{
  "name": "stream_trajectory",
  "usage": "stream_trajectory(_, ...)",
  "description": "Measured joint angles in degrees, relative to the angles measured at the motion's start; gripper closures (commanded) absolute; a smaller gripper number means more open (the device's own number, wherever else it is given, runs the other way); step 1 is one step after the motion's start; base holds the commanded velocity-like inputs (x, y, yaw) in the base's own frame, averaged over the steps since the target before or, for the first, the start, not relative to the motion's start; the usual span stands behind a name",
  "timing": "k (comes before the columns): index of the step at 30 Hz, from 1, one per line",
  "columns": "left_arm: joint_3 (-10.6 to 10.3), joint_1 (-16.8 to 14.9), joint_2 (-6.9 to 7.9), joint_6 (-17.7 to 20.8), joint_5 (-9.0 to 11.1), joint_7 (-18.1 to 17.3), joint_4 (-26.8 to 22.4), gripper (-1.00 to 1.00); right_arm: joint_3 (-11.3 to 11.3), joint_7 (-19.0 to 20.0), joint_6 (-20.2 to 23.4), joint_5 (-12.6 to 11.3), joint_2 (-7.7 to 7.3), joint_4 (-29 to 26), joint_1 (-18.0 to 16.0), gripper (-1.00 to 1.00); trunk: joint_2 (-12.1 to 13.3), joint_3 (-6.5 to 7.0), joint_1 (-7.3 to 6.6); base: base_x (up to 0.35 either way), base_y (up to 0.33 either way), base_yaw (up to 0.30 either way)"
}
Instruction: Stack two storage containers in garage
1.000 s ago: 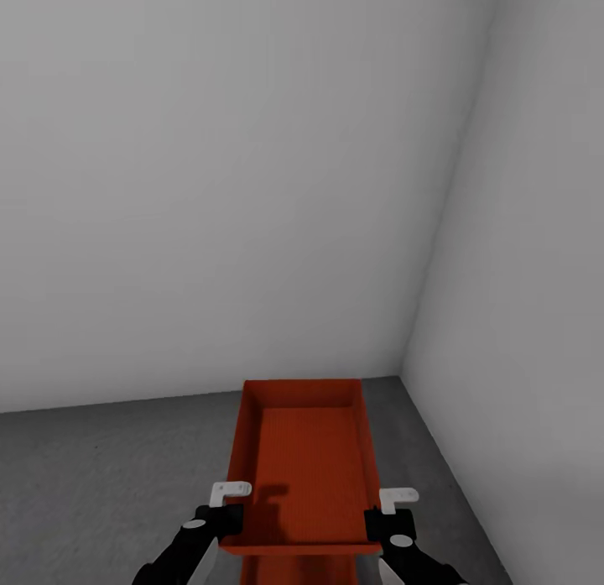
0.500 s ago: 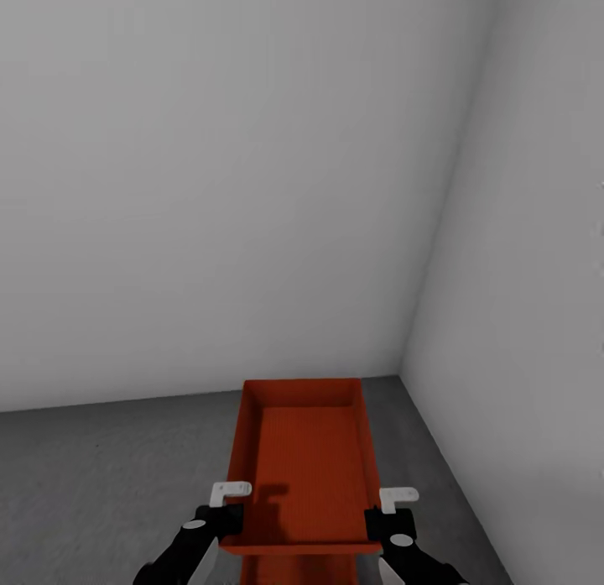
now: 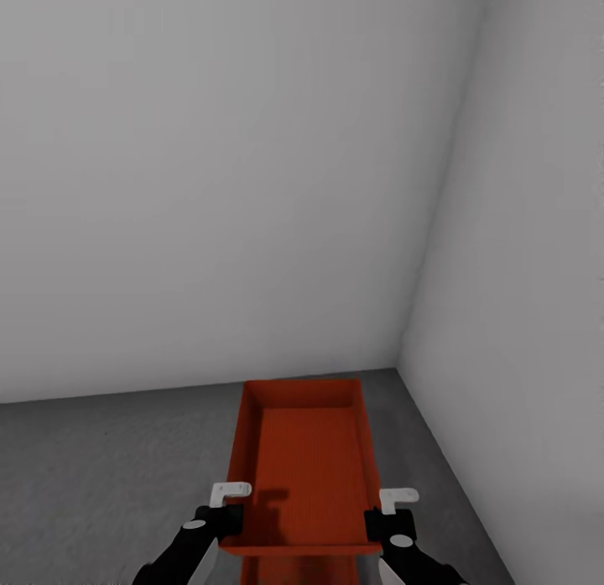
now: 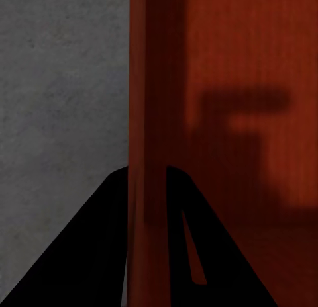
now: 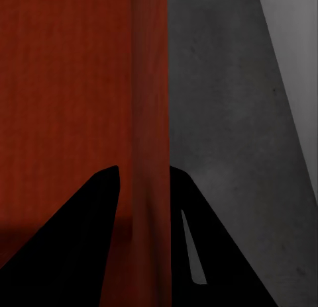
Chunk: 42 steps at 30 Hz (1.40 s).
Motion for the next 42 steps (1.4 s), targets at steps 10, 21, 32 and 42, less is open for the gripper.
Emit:
stream_trajectory(10, 0.1, 0.0, 0.17, 0.1, 0.0, -0.2, 0.1, 1.00, 0.0, -0.1, 0.0, 0.1, 0.25, 0.3, 0.0, 1.00, 0.0, 0.00, 0.02, -0.235, 0.000, 0.000)
stream_trajectory(21, 0.1, 0.0, 0.00, -0.1, -0.1, -0.1, 0.3, 1.00, 0.0, 0.1, 0.0, 0.1, 0.10, 0.3, 0.0, 1.00, 0.0, 0.00, 0.00, -0.146, 0.000, 0.000)
stream_trajectory(32, 0.1, 0.0, 0.02, 0.0, 0.0, -0.1, 0.3, 1.00, 0.0, 0.1, 0.1, 0.1, 0.10, 0.3, 0.0, 1.00, 0.0, 0.00, -0.01, -0.002, 0.000, 0.000)
stream_trajectory(42, 0.1, 0.0, 0.08, 0.2, -0.2, -0.1, 0.0, 1.00, -0.2, 0.0, 0.0, 0.1, 0.17, 0.3, 0.0, 1.00, 0.0, 0.00, -0.01, 0.000, 0.000, 0.000)
